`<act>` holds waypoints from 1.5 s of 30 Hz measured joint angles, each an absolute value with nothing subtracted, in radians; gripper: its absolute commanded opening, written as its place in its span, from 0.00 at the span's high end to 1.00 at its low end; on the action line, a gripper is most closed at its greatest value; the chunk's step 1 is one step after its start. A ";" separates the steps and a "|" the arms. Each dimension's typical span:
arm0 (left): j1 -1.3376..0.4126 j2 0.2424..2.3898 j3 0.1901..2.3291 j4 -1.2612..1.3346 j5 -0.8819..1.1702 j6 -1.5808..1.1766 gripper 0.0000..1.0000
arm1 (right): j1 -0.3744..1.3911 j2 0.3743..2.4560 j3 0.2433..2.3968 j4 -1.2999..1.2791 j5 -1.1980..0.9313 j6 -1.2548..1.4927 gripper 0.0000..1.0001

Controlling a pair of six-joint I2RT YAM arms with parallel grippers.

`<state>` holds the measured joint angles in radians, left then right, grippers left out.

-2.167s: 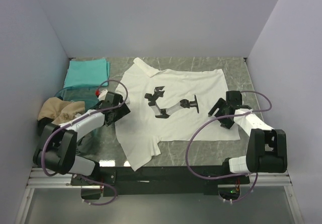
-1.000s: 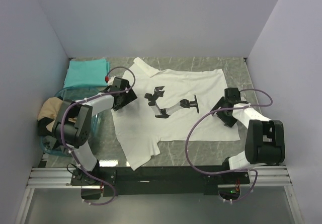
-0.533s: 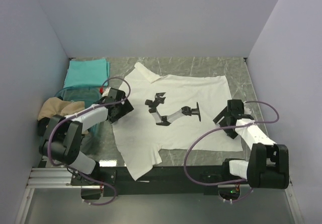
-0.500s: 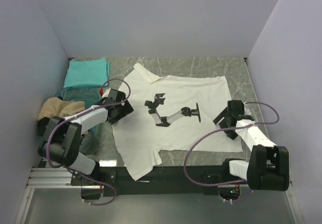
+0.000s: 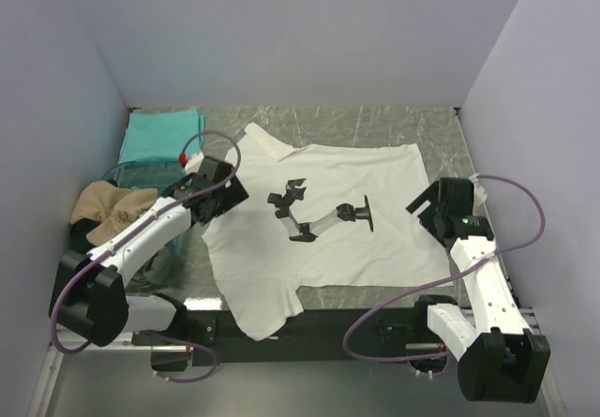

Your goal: Fold and stack the t-shirts

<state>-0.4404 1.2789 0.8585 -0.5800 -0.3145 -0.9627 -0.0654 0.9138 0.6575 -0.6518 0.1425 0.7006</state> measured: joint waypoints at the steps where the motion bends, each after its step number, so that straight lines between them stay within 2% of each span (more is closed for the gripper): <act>1: -0.440 1.288 0.897 -0.566 -0.316 -0.957 0.01 | -0.065 0.921 0.687 -0.643 0.142 0.696 0.08; 6: -0.440 1.457 1.123 -0.453 -0.310 -0.902 0.00 | -0.062 0.967 0.760 -0.525 0.089 0.673 0.07; 13: -0.436 1.948 1.574 -0.355 -0.222 -0.802 0.01 | 0.014 1.146 0.760 -0.432 0.033 0.642 0.07; 20: -0.435 2.273 1.874 -0.379 -0.188 -0.752 0.00 | 0.144 1.324 0.768 -0.354 0.004 0.624 0.08; 29: -0.430 2.322 1.884 -0.364 -0.179 -0.743 0.01 | 0.158 1.433 0.776 -0.327 -0.013 0.611 0.09; 36: -0.412 2.384 1.949 -0.348 -0.161 -0.745 0.01 | 0.159 1.441 0.786 -0.327 0.001 0.605 0.09; 45: -0.399 2.386 1.931 -0.270 -0.118 -0.754 0.01 | 0.159 1.441 0.786 -0.327 0.010 0.603 0.09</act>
